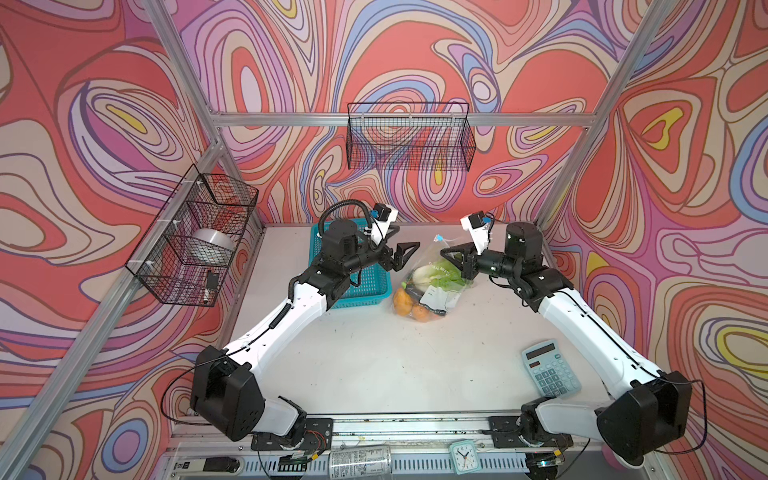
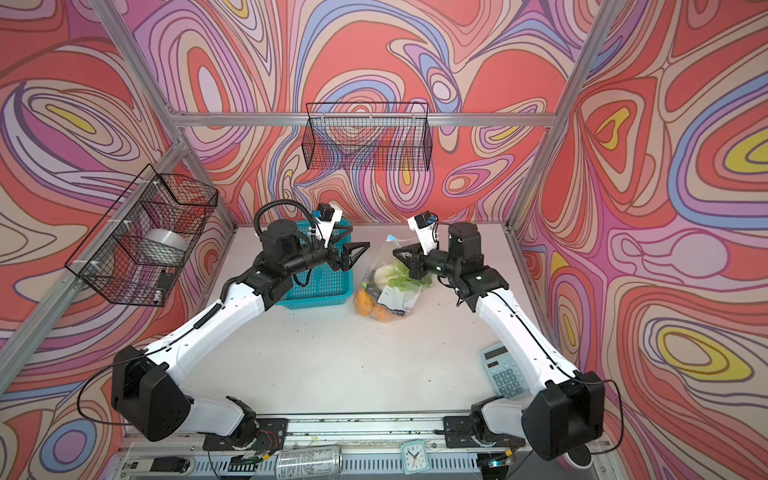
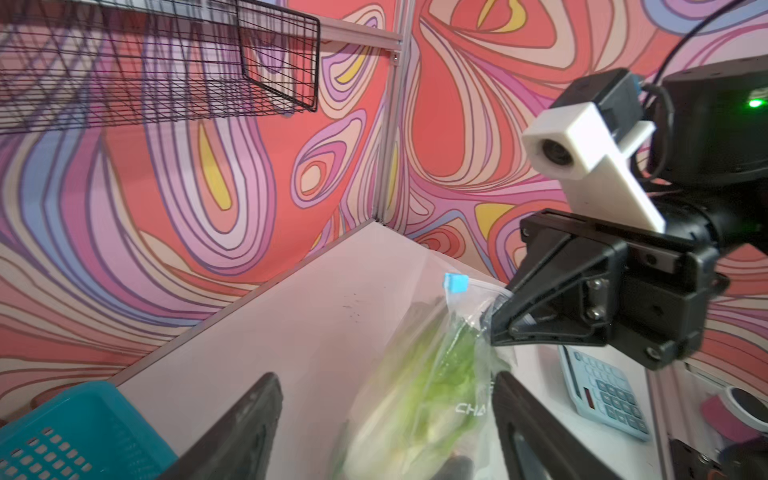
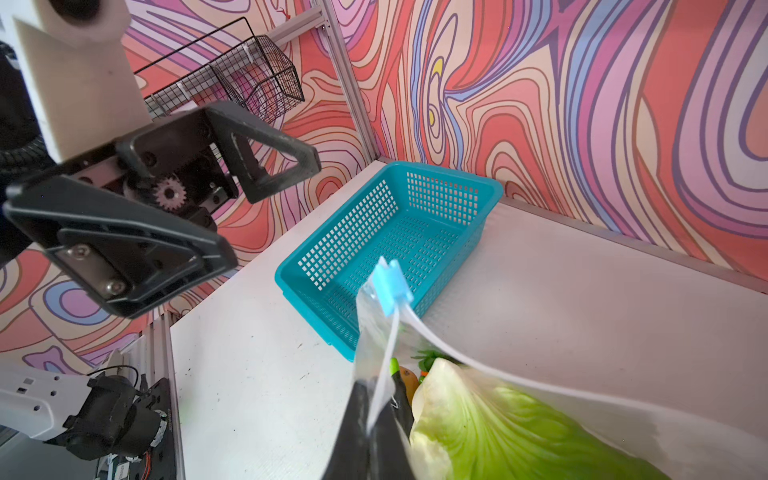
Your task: Place the food in the zip-top bag and seal the zipper
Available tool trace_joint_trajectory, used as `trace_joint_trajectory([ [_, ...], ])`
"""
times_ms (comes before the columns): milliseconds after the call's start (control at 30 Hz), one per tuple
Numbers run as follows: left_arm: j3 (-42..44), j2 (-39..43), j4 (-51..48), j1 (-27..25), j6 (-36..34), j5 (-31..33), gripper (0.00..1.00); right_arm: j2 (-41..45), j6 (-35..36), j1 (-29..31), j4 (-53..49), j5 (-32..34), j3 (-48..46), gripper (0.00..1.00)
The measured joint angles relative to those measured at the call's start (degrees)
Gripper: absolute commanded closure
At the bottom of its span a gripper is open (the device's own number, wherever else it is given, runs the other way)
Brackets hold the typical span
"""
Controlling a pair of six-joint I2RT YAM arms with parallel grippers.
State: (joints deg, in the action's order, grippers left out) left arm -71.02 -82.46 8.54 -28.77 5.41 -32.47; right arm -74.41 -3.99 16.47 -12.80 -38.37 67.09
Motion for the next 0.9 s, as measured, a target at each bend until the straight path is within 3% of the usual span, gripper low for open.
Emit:
trace_joint_trajectory([
  [200, -3.7, -5.8, -0.6, -0.1, 3.3, -10.2, 0.44, 0.0, 0.3, 0.0, 0.0, 0.0, 0.0, 1.0],
  [433, -10.8, -14.2, -0.5, -0.1, 6.0, -15.6, 0.46, 0.1, 0.7, 0.0, -0.3, 0.0, 0.0, 1.0],
  [567, -15.1, -17.5, -1.2, -0.1, 6.3, -17.6, 0.57, 0.2, 1.0, 0.0, -0.5, 0.0, 0.0, 1.0],
  [700, -17.4, -19.2, -3.0, -0.2, 6.9, -20.0, 0.78, 0.4, 1.4, 0.0, -0.6, 0.0, 0.0, 1.0],
  [900, -18.2, -19.4, -6.8, -1.3, 6.6, -21.5, 0.9, 0.4, 1.7, 0.0, -0.6, 0.3, 0.0, 1.0],
])
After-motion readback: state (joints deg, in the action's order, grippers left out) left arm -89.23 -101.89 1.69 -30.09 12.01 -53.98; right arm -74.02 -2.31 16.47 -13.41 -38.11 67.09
